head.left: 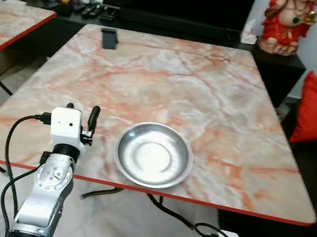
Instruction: Setting the table
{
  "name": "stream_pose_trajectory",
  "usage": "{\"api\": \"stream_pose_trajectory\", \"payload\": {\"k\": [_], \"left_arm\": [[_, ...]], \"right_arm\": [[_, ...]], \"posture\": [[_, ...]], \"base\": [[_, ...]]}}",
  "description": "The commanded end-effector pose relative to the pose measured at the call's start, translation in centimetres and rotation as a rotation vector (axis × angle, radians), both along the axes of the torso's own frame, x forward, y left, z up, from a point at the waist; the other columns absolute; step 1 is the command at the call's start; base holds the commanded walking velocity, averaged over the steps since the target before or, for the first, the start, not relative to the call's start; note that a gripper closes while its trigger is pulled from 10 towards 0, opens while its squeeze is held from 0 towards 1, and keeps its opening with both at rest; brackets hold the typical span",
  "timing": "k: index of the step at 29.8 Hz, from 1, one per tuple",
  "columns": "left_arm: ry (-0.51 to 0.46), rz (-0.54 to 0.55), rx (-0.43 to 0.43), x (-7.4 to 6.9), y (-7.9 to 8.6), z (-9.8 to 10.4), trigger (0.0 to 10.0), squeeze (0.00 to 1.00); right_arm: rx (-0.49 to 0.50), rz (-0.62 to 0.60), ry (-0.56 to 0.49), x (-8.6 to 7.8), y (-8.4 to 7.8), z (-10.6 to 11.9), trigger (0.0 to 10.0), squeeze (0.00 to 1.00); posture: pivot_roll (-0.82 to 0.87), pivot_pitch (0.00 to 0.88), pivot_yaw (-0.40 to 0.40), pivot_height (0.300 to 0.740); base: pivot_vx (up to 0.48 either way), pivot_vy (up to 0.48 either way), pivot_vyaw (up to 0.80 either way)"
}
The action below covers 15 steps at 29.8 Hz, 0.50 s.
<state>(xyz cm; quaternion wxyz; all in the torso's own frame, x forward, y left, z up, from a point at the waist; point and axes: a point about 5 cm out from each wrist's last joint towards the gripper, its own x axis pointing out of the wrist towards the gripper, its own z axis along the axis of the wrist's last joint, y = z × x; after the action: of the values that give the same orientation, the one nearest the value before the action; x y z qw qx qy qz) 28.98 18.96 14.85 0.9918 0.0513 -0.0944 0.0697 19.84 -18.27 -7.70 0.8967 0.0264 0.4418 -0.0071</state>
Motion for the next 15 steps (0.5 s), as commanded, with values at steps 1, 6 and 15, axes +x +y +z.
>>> {"api": "stream_pose_trajectory", "payload": {"k": [1, 6, 15], "left_arm": [[-0.017, -0.012, -0.005, 0.16, -0.55, 0.13, 10.0, 0.00], [-0.021, -0.013, -0.008, 0.20, -0.52, 0.23, 10.0, 0.00], [-0.027, -0.017, -0.017, 0.38, -0.54, 0.37, 10.0, 0.00]], "right_arm": [[-0.021, -0.015, 0.011, -0.53, -1.02, -0.14, 10.0, 0.00], [-0.020, -0.015, 0.011, -0.55, -0.99, -0.15, 10.0, 0.00], [-0.028, 0.015, 0.014, -0.60, -0.83, -0.20, 10.0, 0.00]], "posture": [[-0.05, 0.000, 0.001, 0.707], [-0.05, 0.000, 0.003, 0.707], [-0.05, 0.000, 0.010, 0.707]], "base": [[0.000, 0.480, 0.00], [0.000, 0.480, 0.00], [0.000, 0.480, 0.00]]}}
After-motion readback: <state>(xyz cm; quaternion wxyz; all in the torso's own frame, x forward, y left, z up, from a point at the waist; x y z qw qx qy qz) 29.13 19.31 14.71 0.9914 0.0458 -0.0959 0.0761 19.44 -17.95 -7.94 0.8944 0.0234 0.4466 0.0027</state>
